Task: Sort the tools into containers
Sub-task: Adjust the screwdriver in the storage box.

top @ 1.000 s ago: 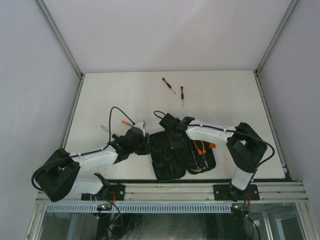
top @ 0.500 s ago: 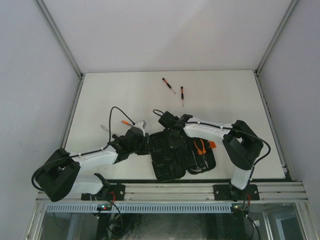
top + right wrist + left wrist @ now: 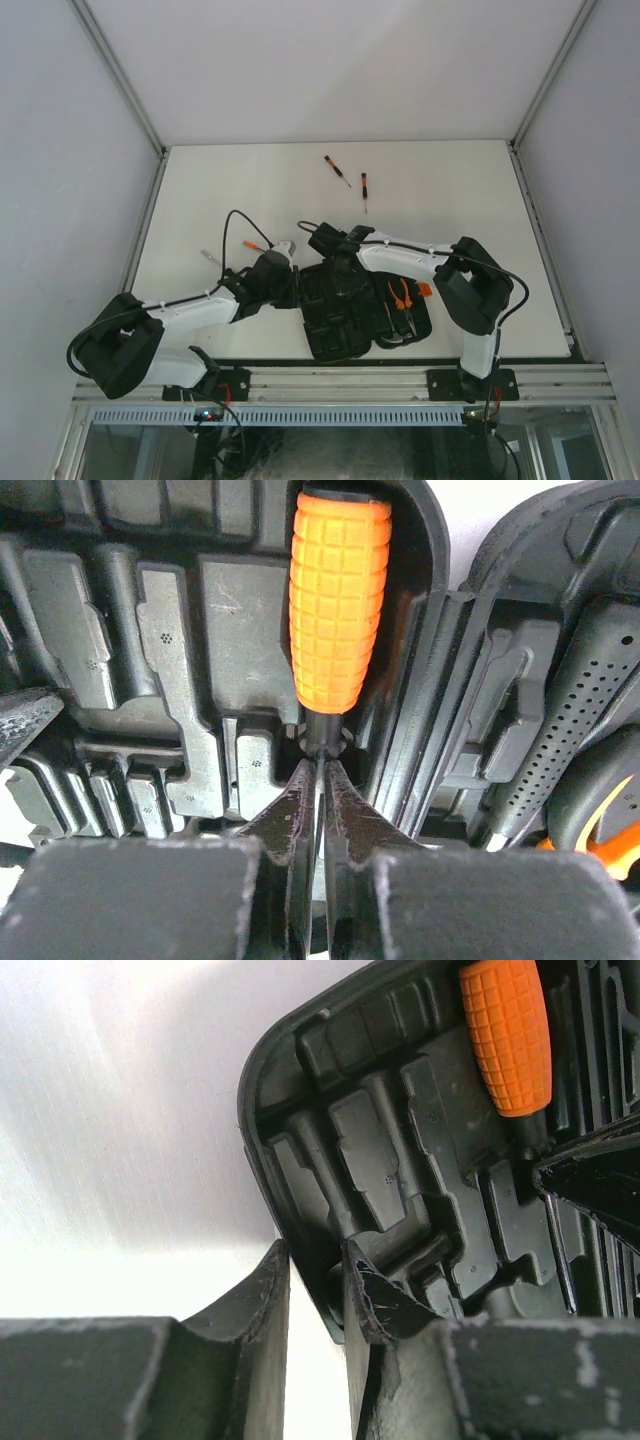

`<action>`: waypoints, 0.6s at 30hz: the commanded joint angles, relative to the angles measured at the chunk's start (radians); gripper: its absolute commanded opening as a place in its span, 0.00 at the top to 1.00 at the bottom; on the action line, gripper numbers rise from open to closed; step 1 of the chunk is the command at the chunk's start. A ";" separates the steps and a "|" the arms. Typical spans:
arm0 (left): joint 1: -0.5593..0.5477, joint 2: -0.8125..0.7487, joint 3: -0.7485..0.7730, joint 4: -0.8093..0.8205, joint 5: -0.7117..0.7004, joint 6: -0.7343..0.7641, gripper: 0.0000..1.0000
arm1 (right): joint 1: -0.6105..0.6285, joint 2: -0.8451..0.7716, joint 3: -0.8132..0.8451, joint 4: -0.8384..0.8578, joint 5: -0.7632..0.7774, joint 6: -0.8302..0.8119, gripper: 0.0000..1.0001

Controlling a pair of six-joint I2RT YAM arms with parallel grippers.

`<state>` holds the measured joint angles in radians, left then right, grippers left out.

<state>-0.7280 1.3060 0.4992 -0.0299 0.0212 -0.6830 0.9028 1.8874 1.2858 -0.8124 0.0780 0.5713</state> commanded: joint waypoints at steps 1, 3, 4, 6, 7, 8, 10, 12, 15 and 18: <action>-0.038 0.019 0.097 0.127 0.108 0.006 0.78 | 0.060 0.200 -0.088 0.131 -0.067 0.030 1.00; -0.042 0.024 0.101 0.127 0.109 0.007 0.79 | 0.064 0.212 -0.106 0.150 -0.072 0.037 1.00; -0.043 0.025 0.101 0.128 0.109 0.007 0.80 | 0.063 0.216 -0.116 0.159 -0.076 0.042 1.00; -0.044 0.028 0.100 0.130 0.111 0.007 0.81 | 0.063 0.226 -0.131 0.177 -0.082 0.045 1.00; -0.044 0.028 0.098 0.133 0.112 0.007 0.82 | 0.063 0.233 -0.136 0.185 -0.088 0.045 1.00; -0.045 0.027 0.098 0.136 0.115 0.007 0.83 | 0.064 0.241 -0.141 0.190 -0.093 0.045 1.00; -0.047 0.028 0.096 0.139 0.117 0.007 0.85 | 0.065 0.254 -0.144 0.201 -0.103 0.047 1.00; -0.047 0.030 0.098 0.140 0.123 0.007 0.89 | 0.069 0.266 -0.148 0.210 -0.107 0.052 1.00; -0.052 0.026 0.098 0.144 0.128 0.007 0.94 | 0.074 0.283 -0.164 0.238 -0.113 0.065 1.00; -0.059 0.024 0.099 0.143 0.131 0.007 1.00 | 0.083 0.312 -0.177 0.271 -0.122 0.083 1.00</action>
<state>-0.7338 1.3224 0.5262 -0.0631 0.0212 -0.6659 0.9203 1.9015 1.2812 -0.8062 0.1081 0.5747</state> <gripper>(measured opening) 0.260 0.003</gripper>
